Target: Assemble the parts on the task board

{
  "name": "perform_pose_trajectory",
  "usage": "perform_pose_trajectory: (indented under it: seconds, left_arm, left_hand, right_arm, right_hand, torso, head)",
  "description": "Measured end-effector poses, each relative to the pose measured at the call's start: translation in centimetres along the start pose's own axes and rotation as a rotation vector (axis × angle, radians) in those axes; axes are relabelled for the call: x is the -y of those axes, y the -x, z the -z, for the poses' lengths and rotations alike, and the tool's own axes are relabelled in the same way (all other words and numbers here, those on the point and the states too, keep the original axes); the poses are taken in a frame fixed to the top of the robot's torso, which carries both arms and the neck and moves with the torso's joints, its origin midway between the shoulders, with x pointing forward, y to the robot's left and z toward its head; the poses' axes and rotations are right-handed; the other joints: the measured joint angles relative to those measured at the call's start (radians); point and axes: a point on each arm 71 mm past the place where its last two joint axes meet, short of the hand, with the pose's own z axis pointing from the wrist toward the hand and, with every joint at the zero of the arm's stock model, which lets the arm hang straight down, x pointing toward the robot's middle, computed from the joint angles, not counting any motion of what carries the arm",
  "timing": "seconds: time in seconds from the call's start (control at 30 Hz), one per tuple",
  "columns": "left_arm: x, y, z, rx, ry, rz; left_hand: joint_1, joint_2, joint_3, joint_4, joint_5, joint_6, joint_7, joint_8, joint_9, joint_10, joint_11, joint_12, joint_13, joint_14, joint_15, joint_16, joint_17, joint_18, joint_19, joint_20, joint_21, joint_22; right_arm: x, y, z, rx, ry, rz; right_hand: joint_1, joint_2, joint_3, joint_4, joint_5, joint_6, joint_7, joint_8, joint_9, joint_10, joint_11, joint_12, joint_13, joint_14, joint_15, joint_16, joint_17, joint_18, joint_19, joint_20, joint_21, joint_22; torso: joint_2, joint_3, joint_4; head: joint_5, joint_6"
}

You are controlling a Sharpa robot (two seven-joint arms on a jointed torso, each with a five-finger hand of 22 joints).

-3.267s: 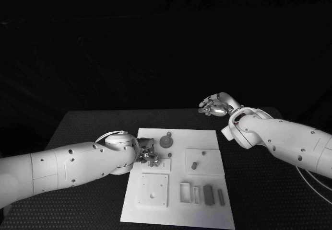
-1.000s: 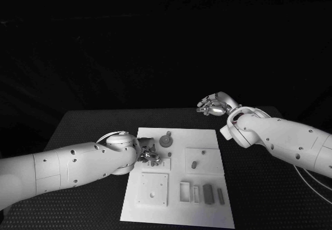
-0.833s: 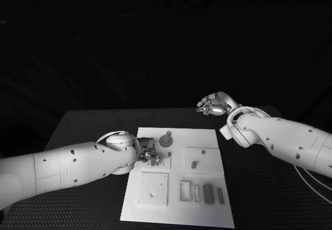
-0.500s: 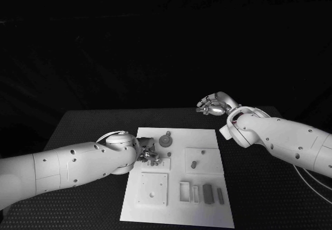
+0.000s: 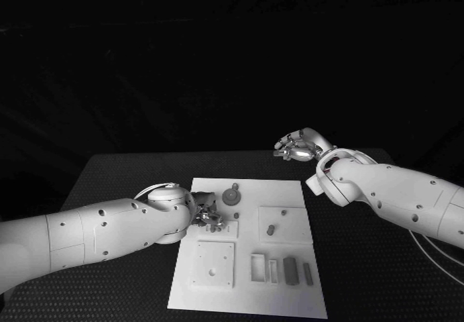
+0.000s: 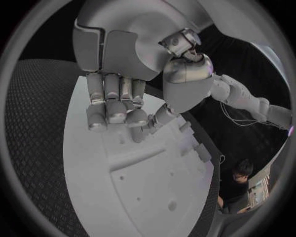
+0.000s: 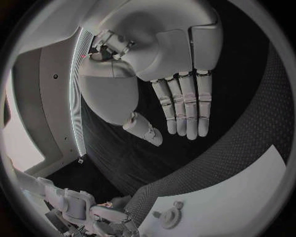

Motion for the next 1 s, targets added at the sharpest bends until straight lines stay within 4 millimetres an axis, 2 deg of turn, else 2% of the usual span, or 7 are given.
perform_pose_trajectory:
  seconds: [0.17, 0.33, 0.67, 0.77, 0.9, 1.0]
  left_arm:
    - [-0.02, -0.01, -0.01, 0.001, 0.0, -0.002]
    - [-0.06, -0.04, -0.03, 0.001, 0.002, -0.004]
    - [-0.07, -0.06, -0.05, 0.0, 0.002, -0.006]
    - [-0.08, -0.1, -0.05, -0.001, 0.002, -0.006]
    - [-0.1, -0.26, -0.07, -0.005, 0.003, -0.008]
    - [-0.11, -0.29, -0.07, -0.007, 0.003, -0.008]
  left_hand:
    - [0.002, -0.006, -0.003, 0.009, 0.0, 0.002, -0.002, 0.0, 0.0, 0.0, 0.0, 0.0, 0.001, 0.0, -0.003, 0.0, -0.001, 0.001, 0.0, 0.0, 0.0, 0.0]
    - [-0.007, -0.024, -0.008, 0.022, 0.0, 0.006, -0.01, 0.006, 0.0, 0.002, -0.005, -0.004, 0.003, 0.007, -0.01, 0.0, 0.0, 0.008, 0.0, 0.0, 0.0, 0.0]
    - [-0.006, -0.03, -0.01, 0.029, 0.0, 0.008, -0.011, 0.008, 0.001, 0.003, -0.007, -0.004, 0.005, 0.011, -0.014, 0.004, -0.001, 0.009, 0.0, 0.0, 0.004, 0.0]
    - [-0.012, -0.039, -0.015, 0.035, 0.0, 0.008, -0.011, 0.01, 0.002, 0.003, -0.008, -0.004, 0.006, 0.011, -0.014, 0.004, -0.001, 0.009, 0.0, 0.0, 0.004, 0.0]
    - [-0.024, -0.056, -0.02, 0.05, 0.0, 0.009, -0.017, 0.012, 0.003, -0.008, -0.014, -0.004, 0.007, 0.027, -0.03, 0.004, -0.002, 0.015, 0.0, 0.0, 0.004, 0.0]
    - [-0.024, -0.062, -0.018, 0.054, 0.0, 0.01, -0.019, 0.012, 0.003, -0.009, -0.015, -0.004, 0.008, 0.027, -0.03, 0.004, -0.002, 0.016, -0.003, 0.003, 0.004, 0.0]
  right_arm:
    - [0.01, 0.0, 0.0, 0.0, 0.0, 0.0]
    - [0.01, 0.0, 0.0, 0.0, 0.0, -0.001]
    - [0.02, 0.01, 0.0, 0.0, 0.0, -0.001]
    - [0.02, 0.01, 0.01, 0.0, 0.0, -0.001]
    - [-0.01, -0.03, 0.0, -0.001, 0.001, -0.002]
    - [-0.04, -0.06, 0.0, -0.002, 0.002, -0.002]
  right_hand:
    - [0.0, 0.0, 0.0, 0.0, 0.0, 0.0, 0.0, 0.0, 0.0, 0.0, 0.0, 0.0, -0.001, 0.0, 0.0, 0.0, 0.0, 0.0, 0.0, 0.0, 0.0, 0.0]
    - [0.0, 0.0, 0.0, 0.0, 0.0, -0.003, 0.003, 0.0, 0.0, 0.0, 0.0, 0.0, -0.002, 0.0, 0.0, 0.0, 0.0, 0.0, 0.0, 0.0, 0.0, 0.001]
    - [0.0, 0.0, 0.0, 0.0, 0.0, -0.003, 0.003, 0.0, 0.0, 0.0, 0.0, 0.0, -0.003, -0.003, 0.003, 0.0, 0.0, 0.0, 0.0, 0.0, 0.0, 0.001]
    - [0.0, 0.0, 0.0, 0.0, 0.0, -0.003, 0.003, 0.0, 0.0, 0.0, 0.0, 0.0, -0.003, -0.003, 0.003, 0.0, 0.0, 0.0, 0.0, 0.0, 0.0, 0.001]
    - [0.0, 0.0, 0.0, 0.0, 0.0, -0.003, 0.003, 0.0, 0.0, 0.0, 0.0, 0.0, -0.004, -0.003, 0.003, 0.0, 0.0, 0.0, 0.0, 0.0, 0.0, 0.002]
    - [0.0, 0.0, 0.0, 0.0, 0.0, -0.003, 0.003, 0.0, 0.0, 0.0, 0.0, 0.0, -0.004, -0.003, 0.003, 0.0, 0.0, 0.0, 0.0, 0.0, 0.0, 0.002]
  torso:
    - [0.0, 0.0002, 0.0]
    - [0.0, 0.0008, -0.0001]
    - [0.0, 0.0009, -0.0002]
    - [0.0, 0.0008, -0.0002]
    - [-0.001, 0.0008, -0.0002]
    - [-0.001, 0.0009, -0.0004]
  head:
    - [0.0, -0.001]
    - [0.0, -0.002]
    - [0.001, -0.004]
    - [0.001, -0.005]
    - [0.001, -0.005]
    - [0.0, -0.005]
